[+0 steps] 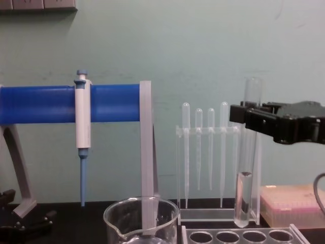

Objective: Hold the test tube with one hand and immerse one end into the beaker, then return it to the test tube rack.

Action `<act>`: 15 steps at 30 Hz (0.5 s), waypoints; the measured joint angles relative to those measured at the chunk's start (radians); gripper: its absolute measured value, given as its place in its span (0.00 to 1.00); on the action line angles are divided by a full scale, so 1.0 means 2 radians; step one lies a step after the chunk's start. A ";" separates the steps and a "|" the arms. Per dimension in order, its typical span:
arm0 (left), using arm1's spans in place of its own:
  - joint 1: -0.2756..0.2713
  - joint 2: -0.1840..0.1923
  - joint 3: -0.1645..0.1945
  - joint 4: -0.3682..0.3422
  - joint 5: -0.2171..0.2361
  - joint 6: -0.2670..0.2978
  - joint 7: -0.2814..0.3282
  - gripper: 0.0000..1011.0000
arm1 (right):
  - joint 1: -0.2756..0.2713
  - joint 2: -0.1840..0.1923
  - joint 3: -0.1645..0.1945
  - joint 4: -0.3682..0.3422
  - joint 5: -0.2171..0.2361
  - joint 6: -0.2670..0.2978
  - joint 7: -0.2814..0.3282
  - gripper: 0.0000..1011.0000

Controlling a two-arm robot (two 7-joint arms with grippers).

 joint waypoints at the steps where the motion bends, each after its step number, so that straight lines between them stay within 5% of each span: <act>1: 0.000 0.000 0.000 0.000 0.000 0.000 0.000 0.99 | 0.004 0.001 -0.002 0.001 0.001 0.004 0.001 0.24; 15: 0.000 0.000 0.000 0.000 0.000 0.000 0.000 0.99 | 0.041 0.017 -0.022 0.006 0.020 0.023 0.008 0.24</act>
